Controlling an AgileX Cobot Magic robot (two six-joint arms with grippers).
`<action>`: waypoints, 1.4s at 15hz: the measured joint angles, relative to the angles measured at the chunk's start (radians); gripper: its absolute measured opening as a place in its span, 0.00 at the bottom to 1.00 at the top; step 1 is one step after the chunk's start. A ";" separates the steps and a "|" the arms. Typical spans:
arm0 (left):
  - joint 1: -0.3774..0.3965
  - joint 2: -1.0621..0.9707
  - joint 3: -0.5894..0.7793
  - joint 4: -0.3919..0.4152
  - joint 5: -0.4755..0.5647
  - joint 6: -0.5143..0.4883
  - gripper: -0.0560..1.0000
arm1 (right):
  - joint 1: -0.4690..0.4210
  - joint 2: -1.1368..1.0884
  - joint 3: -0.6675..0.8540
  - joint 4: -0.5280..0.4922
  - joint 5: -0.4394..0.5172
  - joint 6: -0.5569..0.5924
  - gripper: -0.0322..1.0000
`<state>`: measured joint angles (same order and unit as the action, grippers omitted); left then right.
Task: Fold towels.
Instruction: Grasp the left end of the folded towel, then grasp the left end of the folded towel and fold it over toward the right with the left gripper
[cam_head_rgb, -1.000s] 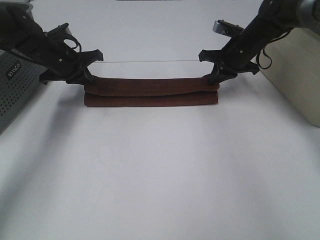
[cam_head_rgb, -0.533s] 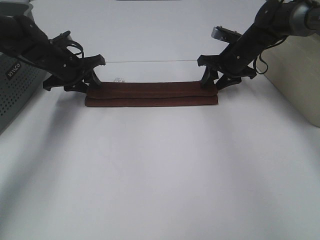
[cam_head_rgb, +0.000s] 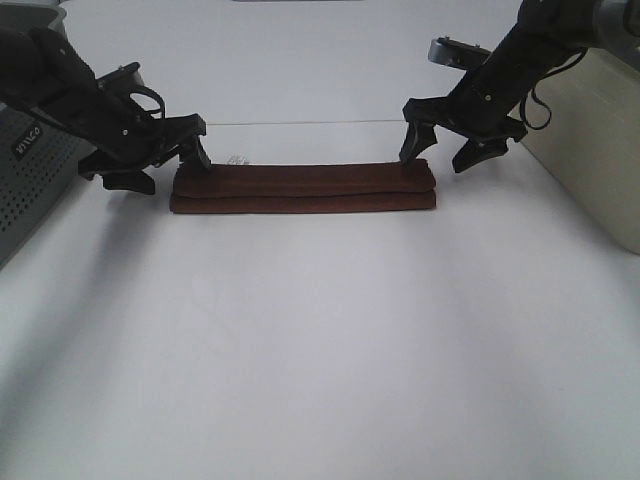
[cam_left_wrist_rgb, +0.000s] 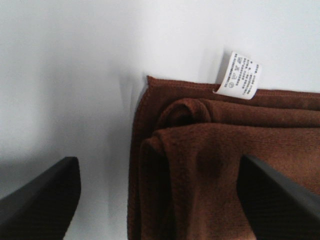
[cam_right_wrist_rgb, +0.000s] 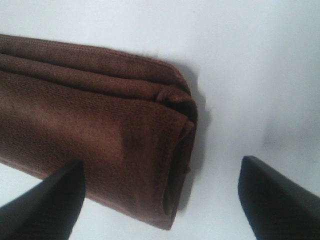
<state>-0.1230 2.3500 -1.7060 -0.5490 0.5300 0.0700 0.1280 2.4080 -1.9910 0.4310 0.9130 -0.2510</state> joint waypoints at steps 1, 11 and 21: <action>0.000 0.019 -0.007 -0.016 0.001 0.000 0.82 | 0.000 0.000 0.000 0.000 0.001 0.000 0.79; -0.023 0.100 -0.133 -0.027 0.124 0.000 0.12 | 0.000 0.000 0.000 -0.025 0.001 0.000 0.79; -0.029 0.016 -0.469 0.397 0.576 -0.227 0.12 | 0.000 0.000 0.000 -0.025 0.027 0.004 0.79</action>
<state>-0.1520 2.3660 -2.1750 -0.1520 1.1060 -0.1570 0.1280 2.4080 -1.9910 0.4060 0.9400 -0.2470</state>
